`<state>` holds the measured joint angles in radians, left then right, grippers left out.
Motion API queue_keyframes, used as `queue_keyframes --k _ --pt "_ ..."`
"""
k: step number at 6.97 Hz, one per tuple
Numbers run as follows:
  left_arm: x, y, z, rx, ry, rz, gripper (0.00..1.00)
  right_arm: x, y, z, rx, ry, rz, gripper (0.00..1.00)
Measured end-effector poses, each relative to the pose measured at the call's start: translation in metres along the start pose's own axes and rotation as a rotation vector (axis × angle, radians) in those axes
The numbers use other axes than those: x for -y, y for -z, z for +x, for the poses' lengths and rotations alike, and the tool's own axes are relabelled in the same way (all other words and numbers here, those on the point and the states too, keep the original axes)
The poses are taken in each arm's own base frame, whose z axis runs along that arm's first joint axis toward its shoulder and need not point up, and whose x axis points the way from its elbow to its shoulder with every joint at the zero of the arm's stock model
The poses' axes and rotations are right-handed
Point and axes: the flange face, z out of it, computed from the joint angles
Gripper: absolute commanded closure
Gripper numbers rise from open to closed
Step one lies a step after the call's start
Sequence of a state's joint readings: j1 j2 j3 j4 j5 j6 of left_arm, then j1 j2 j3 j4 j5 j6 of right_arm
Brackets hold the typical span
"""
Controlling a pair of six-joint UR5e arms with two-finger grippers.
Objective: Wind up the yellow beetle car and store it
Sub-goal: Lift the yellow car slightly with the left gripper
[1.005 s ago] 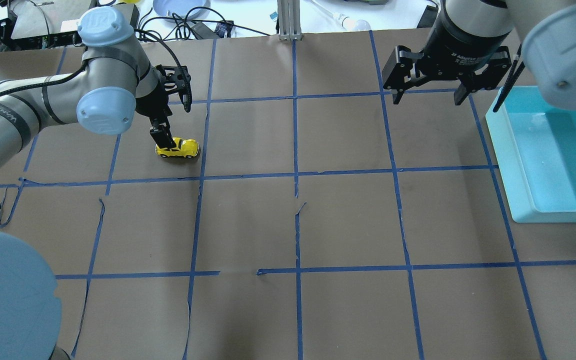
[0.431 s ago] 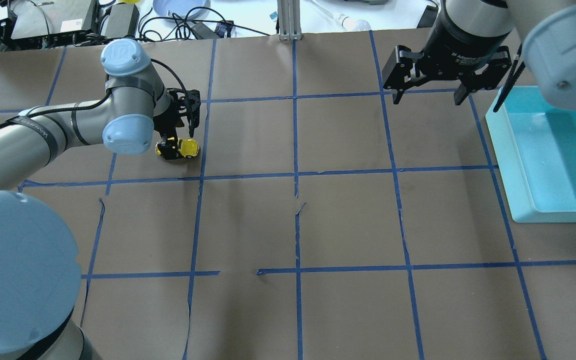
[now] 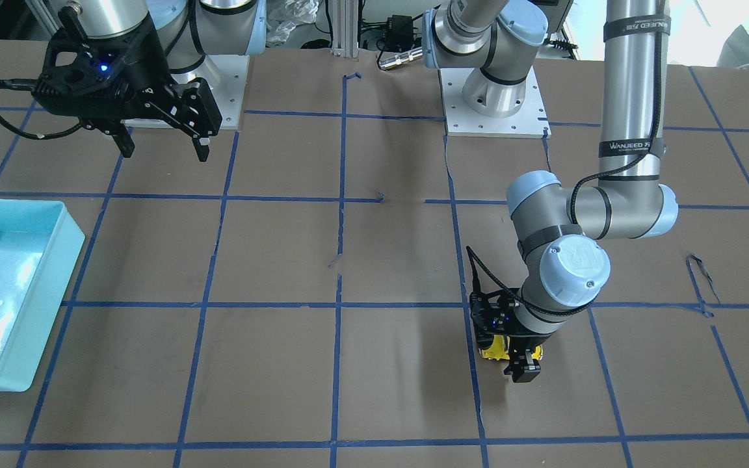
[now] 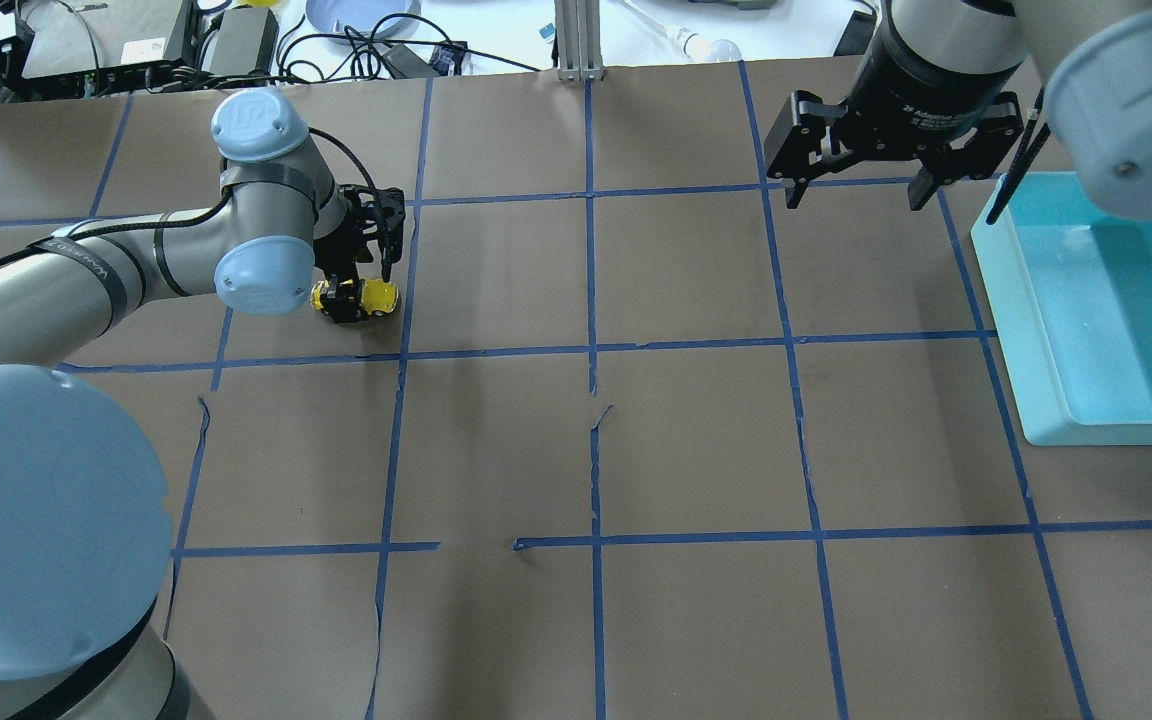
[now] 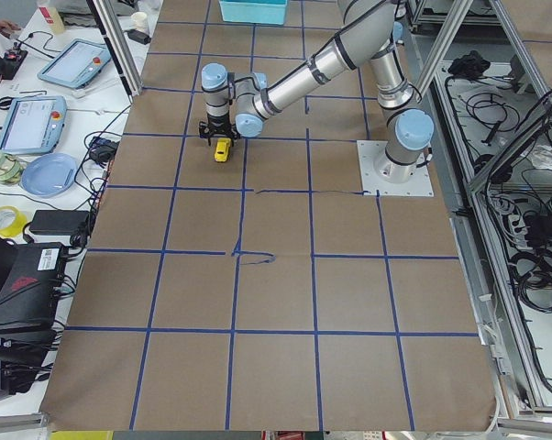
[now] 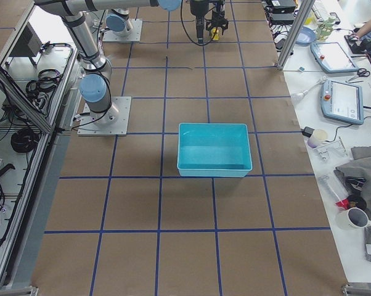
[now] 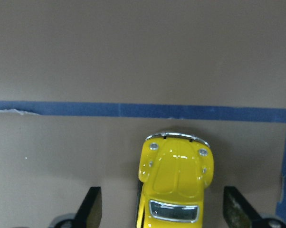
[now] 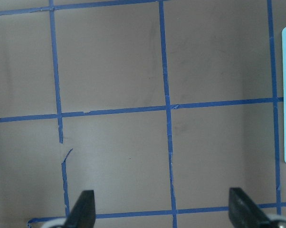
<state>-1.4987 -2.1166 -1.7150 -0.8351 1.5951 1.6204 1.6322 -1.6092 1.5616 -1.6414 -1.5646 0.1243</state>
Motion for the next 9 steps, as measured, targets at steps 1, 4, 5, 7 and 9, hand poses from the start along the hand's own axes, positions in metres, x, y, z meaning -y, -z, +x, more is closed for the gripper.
queue_keyframes --k 1,4,5,7,9 --pt "0.0 0.001 0.0 0.0 -0.004 0.0 0.1 0.0 0.0 0.0 0.0 0.0 0.0 0.0" --pt "-0.014 0.0 -0.001 -0.008 0.017 0.001 0.37 0.0 -0.001 0.0 0.001 0.0 -0.001 0.0" --pt "-0.018 0.0 -0.001 -0.009 0.023 0.001 0.45 0.0 -0.001 0.0 0.001 0.0 -0.002 0.0" --pt "-0.02 0.001 -0.001 -0.009 0.026 0.002 0.68 0.0 -0.001 0.0 0.001 0.0 -0.002 0.0" --pt "-0.02 0.003 -0.001 -0.007 0.025 0.003 0.7 0.0 -0.001 0.0 0.001 -0.001 -0.002 0.0"
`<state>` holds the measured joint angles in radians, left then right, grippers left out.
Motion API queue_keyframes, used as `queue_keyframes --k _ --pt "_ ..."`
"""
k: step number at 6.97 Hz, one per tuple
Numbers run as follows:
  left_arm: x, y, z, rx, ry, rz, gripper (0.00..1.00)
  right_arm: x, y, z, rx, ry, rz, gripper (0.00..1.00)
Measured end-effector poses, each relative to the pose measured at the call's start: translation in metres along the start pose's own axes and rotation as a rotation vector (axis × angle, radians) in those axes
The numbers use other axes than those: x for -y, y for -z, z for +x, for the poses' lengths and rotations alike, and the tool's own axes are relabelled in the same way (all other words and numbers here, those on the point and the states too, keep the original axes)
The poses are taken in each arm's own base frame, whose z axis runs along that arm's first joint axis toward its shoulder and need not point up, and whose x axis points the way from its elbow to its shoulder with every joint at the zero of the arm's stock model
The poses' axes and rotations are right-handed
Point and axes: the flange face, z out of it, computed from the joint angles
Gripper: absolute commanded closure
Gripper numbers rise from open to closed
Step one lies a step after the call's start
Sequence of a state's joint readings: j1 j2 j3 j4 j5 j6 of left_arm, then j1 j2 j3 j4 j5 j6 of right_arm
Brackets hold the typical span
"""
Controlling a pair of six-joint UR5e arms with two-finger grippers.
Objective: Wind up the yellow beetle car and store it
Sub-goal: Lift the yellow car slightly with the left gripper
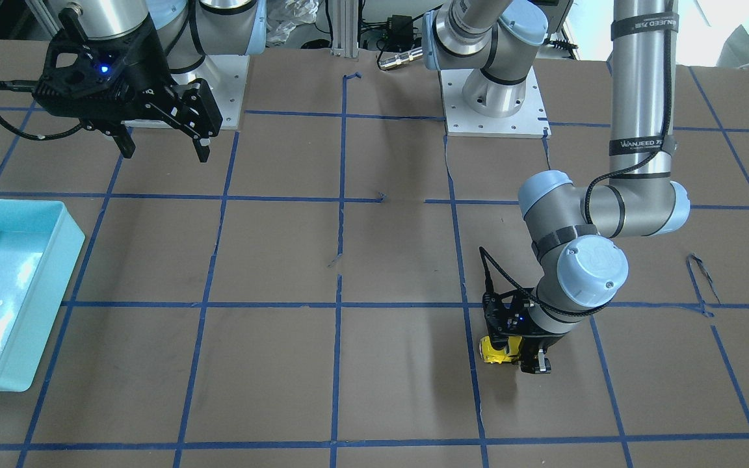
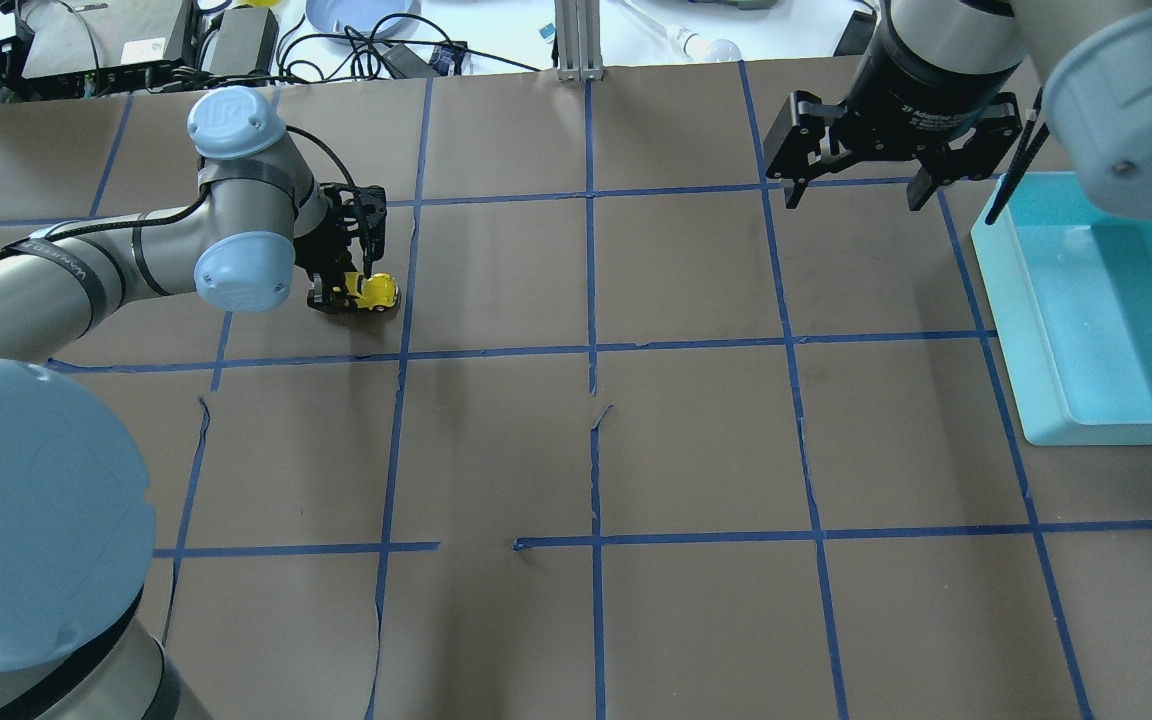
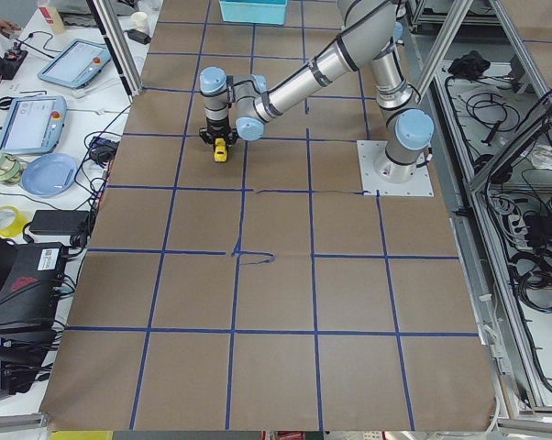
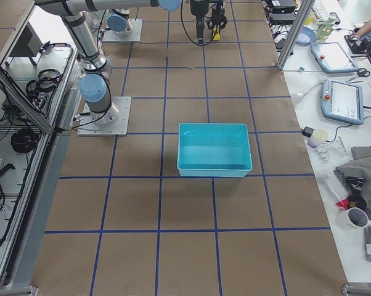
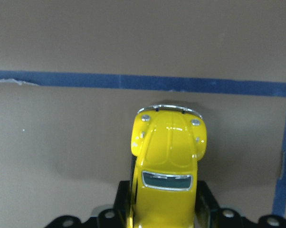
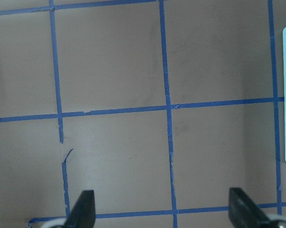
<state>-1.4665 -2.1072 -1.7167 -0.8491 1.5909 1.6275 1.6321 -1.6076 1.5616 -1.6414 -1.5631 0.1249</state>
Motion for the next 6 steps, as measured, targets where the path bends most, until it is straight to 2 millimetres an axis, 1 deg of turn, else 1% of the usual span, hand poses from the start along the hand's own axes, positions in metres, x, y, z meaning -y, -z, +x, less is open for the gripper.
queue_keyframes --k 1,2,3,4,6 --pt "0.0 0.0 0.0 0.0 -0.002 -0.001 0.71 0.0 0.0 0.0 0.0 0.0 0.0 0.0" --pt "-0.001 -0.001 0.0 0.0 -0.011 -0.002 0.74 0.0 0.0 0.0 0.0 0.0 -0.001 0.0" --pt "-0.005 -0.002 0.001 -0.001 -0.022 -0.002 0.74 0.0 0.0 0.0 -0.001 0.001 -0.001 0.0" --pt "-0.012 -0.004 0.001 -0.002 -0.02 0.0 0.75 0.0 0.0 0.0 -0.001 0.0 -0.001 0.0" --pt "-0.034 -0.005 -0.001 -0.001 -0.028 0.002 0.75 0.0 -0.001 0.0 0.0 0.0 -0.001 0.0"
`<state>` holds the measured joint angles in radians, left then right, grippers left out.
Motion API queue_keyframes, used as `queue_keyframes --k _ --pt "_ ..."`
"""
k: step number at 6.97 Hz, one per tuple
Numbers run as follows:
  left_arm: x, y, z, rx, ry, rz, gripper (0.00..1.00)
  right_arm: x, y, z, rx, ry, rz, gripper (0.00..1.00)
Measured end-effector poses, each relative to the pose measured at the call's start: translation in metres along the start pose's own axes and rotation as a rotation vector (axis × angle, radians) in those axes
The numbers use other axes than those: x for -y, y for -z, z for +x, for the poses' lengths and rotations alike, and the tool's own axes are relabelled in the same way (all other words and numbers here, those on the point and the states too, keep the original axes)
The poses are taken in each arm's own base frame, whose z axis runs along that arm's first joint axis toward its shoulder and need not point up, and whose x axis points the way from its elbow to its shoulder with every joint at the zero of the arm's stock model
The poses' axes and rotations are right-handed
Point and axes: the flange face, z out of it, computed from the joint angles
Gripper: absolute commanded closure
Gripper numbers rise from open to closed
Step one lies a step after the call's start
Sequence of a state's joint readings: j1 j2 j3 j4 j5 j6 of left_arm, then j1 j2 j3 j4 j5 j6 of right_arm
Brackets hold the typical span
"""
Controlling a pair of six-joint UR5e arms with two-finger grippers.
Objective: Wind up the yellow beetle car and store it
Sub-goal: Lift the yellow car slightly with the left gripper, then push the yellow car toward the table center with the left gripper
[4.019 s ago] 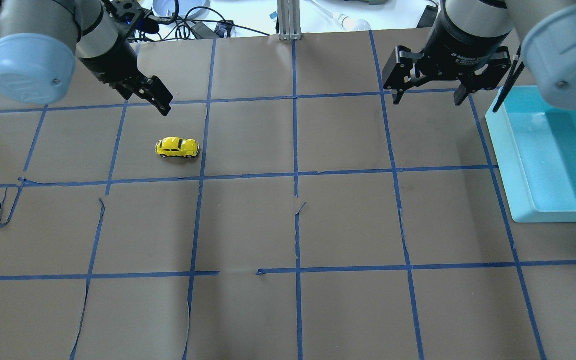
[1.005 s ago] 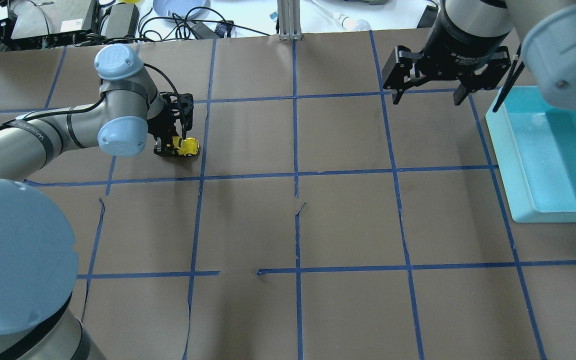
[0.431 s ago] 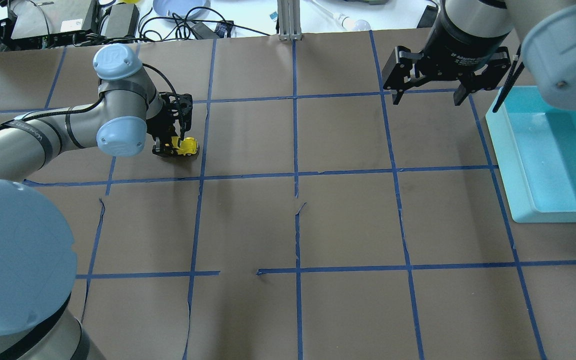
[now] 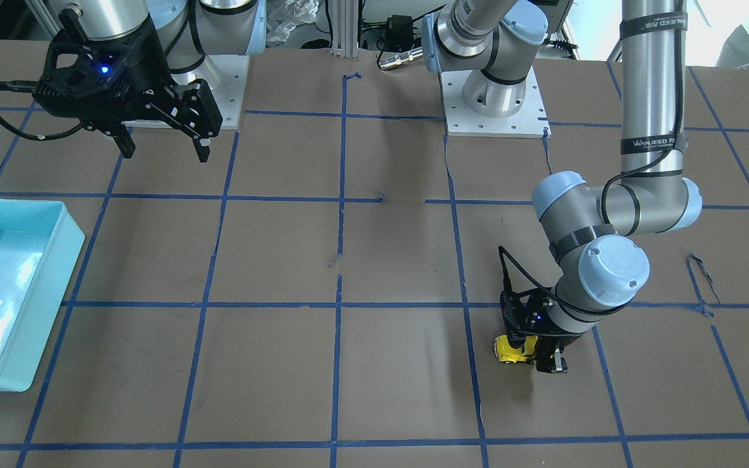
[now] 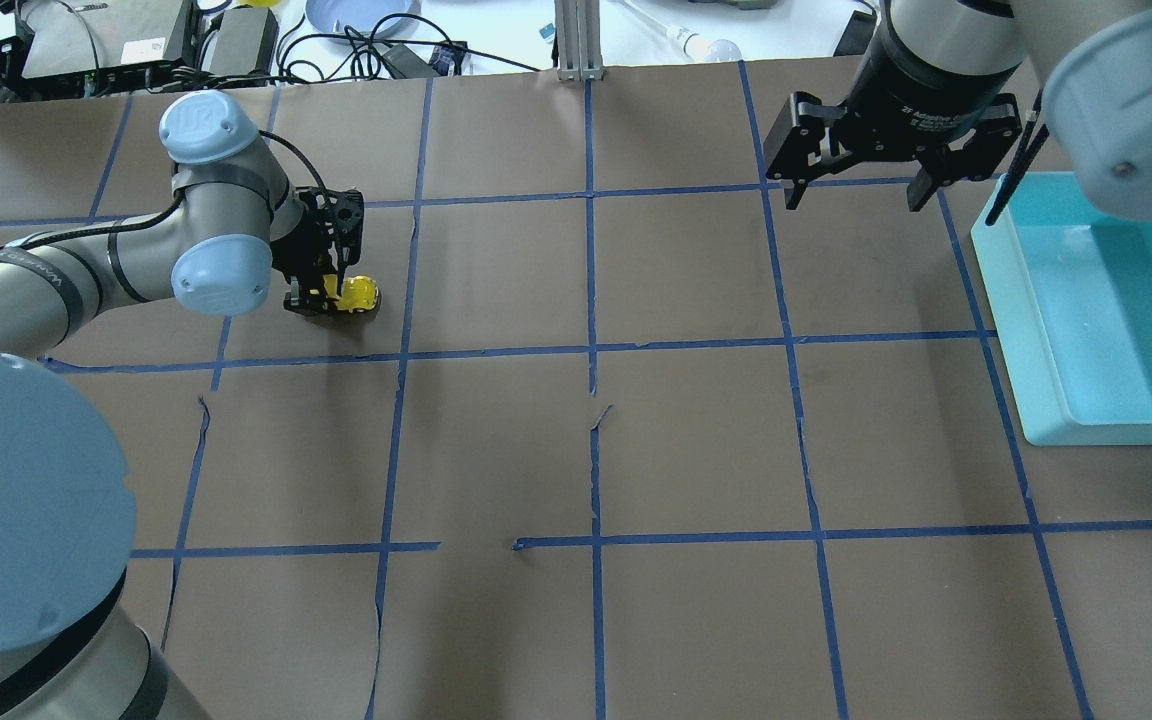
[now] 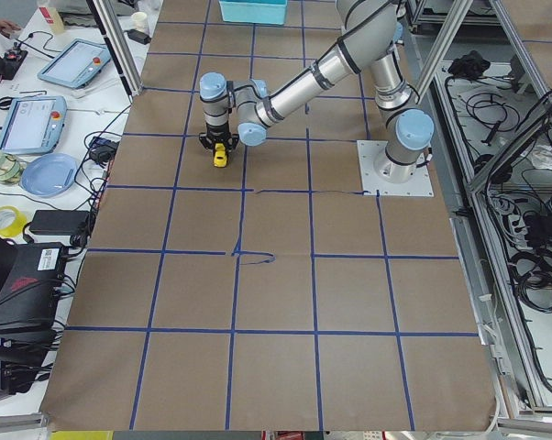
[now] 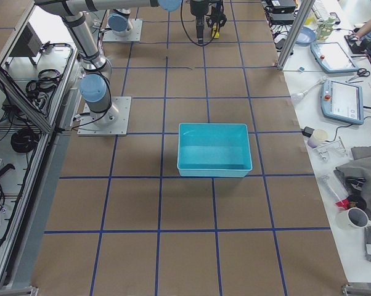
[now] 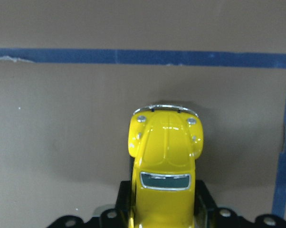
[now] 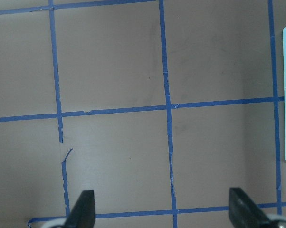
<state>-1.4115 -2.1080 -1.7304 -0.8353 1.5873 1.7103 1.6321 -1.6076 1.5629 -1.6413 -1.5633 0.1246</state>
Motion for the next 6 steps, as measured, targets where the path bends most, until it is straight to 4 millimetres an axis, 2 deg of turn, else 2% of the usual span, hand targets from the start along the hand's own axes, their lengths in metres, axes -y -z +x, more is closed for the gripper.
queue_keyframes --k 4,5,6 --pt "-0.05 0.0 0.004 -0.004 -0.004 -0.006 0.74 0.0 0.0 0.0 0.0 0.0 0.0 0.0" --pt "-0.062 -0.002 0.007 -0.008 -0.003 -0.007 0.7 0.0 0.0 0.0 0.0 0.0 0.0 0.0" --pt "-0.074 -0.003 0.009 -0.011 0.007 -0.007 0.47 0.0 0.0 0.0 0.0 0.0 0.0 0.0"
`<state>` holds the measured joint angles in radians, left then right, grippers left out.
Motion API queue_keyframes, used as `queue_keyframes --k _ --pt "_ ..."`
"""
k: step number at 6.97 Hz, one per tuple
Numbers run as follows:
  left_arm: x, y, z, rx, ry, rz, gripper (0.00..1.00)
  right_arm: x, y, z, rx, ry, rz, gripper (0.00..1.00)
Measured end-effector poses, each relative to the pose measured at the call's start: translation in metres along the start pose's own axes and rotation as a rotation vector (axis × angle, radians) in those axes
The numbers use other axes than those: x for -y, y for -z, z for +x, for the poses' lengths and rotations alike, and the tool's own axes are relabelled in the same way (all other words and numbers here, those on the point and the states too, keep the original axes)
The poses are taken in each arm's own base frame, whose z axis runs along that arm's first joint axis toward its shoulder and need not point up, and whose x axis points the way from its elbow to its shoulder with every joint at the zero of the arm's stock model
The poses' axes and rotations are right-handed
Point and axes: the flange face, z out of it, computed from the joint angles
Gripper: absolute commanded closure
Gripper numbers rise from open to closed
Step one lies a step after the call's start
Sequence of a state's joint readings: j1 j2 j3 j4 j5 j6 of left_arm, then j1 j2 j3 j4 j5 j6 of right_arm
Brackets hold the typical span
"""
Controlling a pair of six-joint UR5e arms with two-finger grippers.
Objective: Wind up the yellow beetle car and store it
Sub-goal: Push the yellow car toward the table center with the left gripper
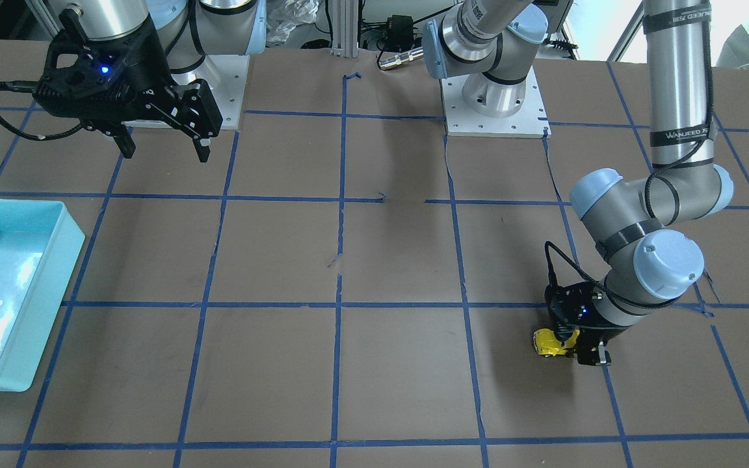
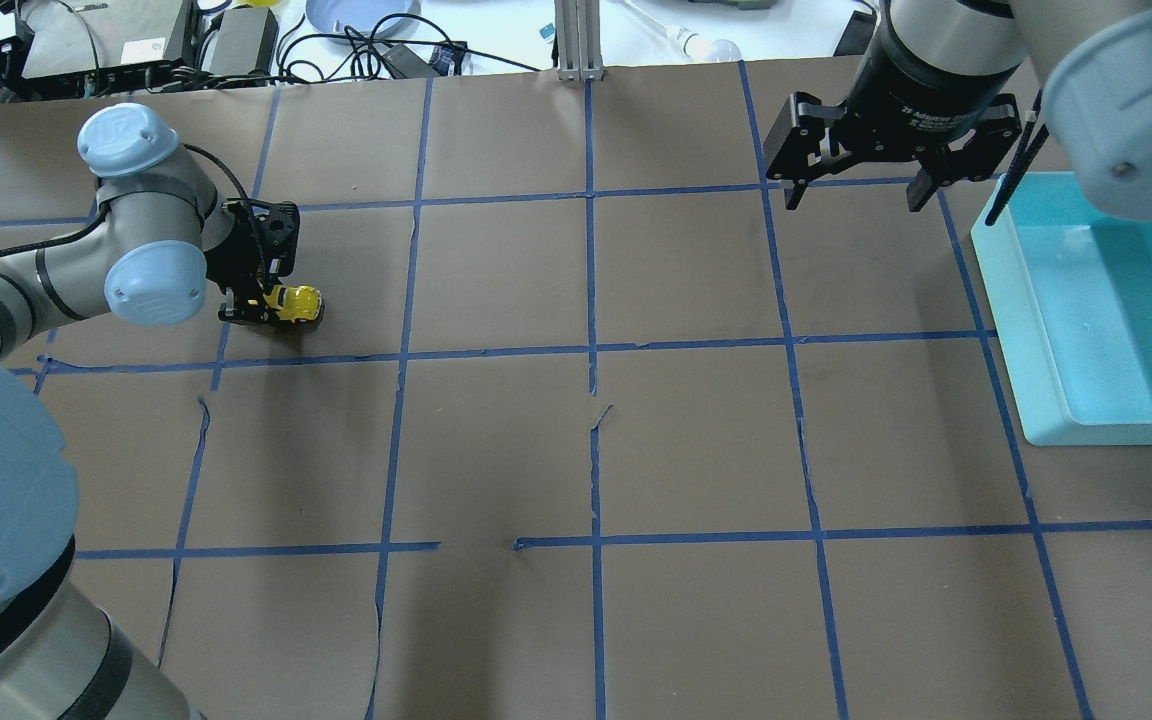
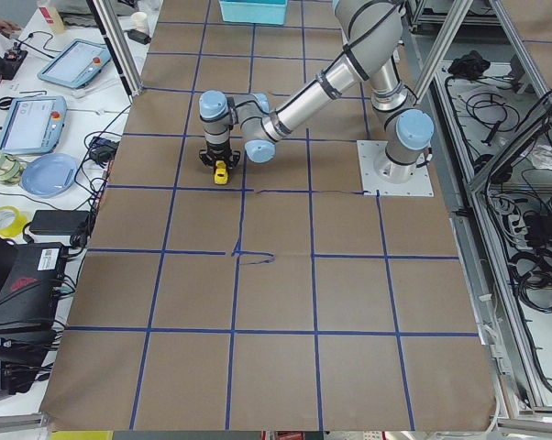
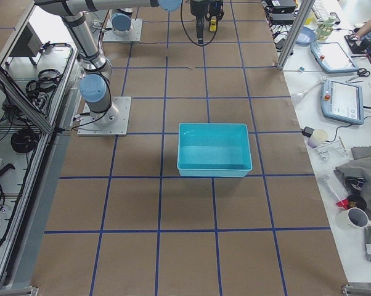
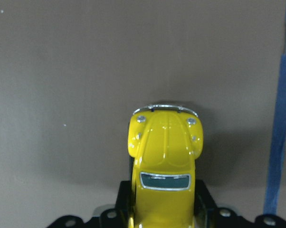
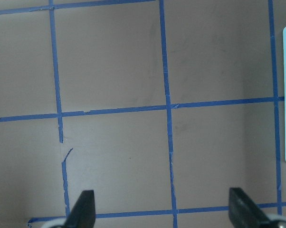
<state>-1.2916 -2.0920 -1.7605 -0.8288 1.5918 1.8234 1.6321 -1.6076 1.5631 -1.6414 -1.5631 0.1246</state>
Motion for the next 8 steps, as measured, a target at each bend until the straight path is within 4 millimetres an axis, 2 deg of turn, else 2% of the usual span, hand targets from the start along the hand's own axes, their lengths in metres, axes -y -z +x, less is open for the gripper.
queue_keyframes --k 2,6,8 --pt "-0.015 -0.002 0.002 -0.004 0.02 0.0 0.01 0.0 0.0 0.0 0.0 0.0 0.0 0.0" --pt "-0.016 0.006 0.001 0.012 0.031 0.004 0.02 0.0 0.0 0.0 0.0 0.0 0.0 0.0" --pt "-0.008 0.016 0.0 0.021 0.042 0.008 0.02 0.0 0.0 0.0 0.0 0.0 0.0 0.0"
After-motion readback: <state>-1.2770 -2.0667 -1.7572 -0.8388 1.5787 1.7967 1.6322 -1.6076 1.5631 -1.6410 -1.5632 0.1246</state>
